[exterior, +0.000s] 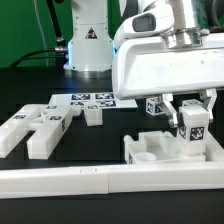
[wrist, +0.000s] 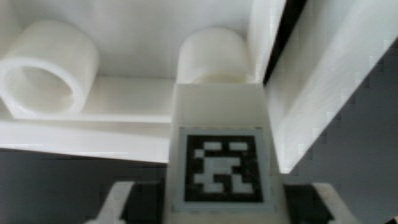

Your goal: Assemble chair

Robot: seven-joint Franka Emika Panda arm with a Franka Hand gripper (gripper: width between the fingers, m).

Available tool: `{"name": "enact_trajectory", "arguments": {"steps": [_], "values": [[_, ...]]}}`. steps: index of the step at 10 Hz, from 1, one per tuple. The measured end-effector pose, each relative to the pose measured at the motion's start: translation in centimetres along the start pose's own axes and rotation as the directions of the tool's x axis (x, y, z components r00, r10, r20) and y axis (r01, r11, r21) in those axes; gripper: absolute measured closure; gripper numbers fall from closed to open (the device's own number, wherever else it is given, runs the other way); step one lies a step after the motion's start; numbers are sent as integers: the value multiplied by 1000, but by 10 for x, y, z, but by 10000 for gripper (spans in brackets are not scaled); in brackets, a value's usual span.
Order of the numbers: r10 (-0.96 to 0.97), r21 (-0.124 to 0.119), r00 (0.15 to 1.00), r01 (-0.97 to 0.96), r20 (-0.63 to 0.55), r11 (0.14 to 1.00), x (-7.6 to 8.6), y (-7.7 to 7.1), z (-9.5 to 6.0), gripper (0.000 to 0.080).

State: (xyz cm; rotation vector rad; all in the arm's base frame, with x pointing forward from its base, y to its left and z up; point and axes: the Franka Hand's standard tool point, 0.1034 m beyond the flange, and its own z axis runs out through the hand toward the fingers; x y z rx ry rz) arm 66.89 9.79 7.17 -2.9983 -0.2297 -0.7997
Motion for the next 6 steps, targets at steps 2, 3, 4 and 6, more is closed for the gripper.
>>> {"name": "enact_trajectory", "arguments": {"steps": [2,3,4,6], "values": [[-1,0,1000,1,-1,1000,0,0,0,509],[-1,0,1000,1,-1,1000,0,0,0,509],[-1,0,1000,1,-1,1000,0,0,0,509],[-1,0,1000,1,-1,1000,0,0,0,509]]}}
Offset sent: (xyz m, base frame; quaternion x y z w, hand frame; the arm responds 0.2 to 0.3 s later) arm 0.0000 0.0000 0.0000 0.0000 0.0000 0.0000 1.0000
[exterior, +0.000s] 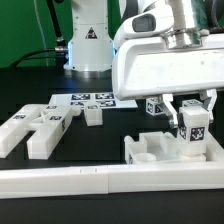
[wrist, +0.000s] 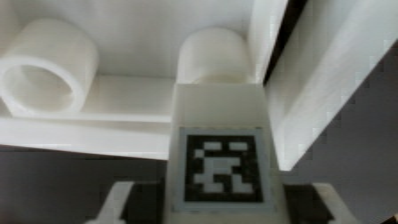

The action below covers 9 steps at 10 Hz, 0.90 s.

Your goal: Assemble chair

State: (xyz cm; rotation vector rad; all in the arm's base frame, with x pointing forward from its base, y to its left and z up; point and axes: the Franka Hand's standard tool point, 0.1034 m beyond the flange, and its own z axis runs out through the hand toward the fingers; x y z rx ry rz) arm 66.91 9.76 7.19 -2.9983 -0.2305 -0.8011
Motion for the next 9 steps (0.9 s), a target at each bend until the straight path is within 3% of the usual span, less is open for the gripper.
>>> {"name": "enact_trajectory", "arguments": {"steps": [3,9], "values": [[13,0,1000,-13,0,1000,0,0,0,509],[330,-4,944,-330,-6,944,1,4,-1,509]]}}
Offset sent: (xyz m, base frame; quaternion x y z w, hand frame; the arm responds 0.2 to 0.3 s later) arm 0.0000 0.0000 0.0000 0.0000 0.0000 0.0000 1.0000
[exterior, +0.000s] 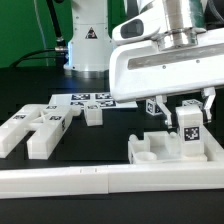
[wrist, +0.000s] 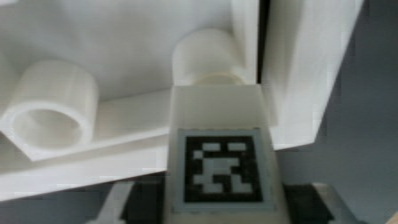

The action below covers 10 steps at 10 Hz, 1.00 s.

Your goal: Assemble chair

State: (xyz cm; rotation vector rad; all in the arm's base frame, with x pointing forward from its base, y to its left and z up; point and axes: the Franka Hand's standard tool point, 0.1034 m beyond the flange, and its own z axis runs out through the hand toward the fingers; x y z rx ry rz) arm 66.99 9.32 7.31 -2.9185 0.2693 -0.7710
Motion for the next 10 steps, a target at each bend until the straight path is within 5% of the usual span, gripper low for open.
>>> {"name": "enact_trajectory", "arguments": {"steps": [2,4,5,6,10], "values": [[83,-1,997,-83,-3,997,1,1,0,509],[73,-1,997,-73,-1,997,0,1,0,263],[35,0,999,-35,2,999,0,-1,0,263],[-16,2,1000,16,7,1000,-1,-3,0,176],[-384,13,923,384,20,923,-1,-8,-2,151]]}}
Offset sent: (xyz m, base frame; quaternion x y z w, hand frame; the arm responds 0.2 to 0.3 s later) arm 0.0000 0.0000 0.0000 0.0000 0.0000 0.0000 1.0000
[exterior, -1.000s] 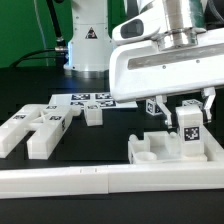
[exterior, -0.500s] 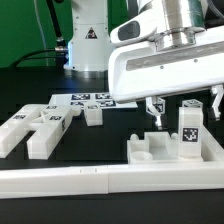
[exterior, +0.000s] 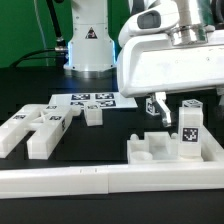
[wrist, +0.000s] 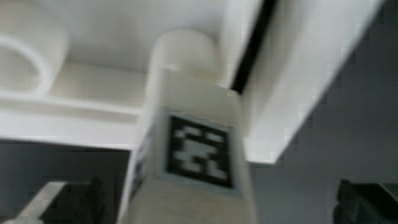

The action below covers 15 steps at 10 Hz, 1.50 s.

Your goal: Assemble chair

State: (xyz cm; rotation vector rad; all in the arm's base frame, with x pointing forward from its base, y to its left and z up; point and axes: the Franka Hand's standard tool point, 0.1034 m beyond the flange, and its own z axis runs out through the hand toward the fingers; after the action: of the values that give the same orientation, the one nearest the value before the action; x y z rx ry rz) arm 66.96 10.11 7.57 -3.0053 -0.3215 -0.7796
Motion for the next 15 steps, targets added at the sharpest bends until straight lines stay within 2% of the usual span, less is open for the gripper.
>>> {"name": "enact_trajectory", "arguments": {"steps": [4,5,9,11,14,15], "values": [[5,10,999,-5,35,1000,-5,-3,3,151],[5,46,987,-12,159,999,-12,-6,3,151],[-49,118,901,-3,431,993,-10,-8,-3,151],[-61,124,892,6,448,992,-1,-8,-3,151],[-63,124,892,8,447,992,-3,-7,-2,151],[-127,151,892,68,434,986,-1,-1,-3,151]]}}
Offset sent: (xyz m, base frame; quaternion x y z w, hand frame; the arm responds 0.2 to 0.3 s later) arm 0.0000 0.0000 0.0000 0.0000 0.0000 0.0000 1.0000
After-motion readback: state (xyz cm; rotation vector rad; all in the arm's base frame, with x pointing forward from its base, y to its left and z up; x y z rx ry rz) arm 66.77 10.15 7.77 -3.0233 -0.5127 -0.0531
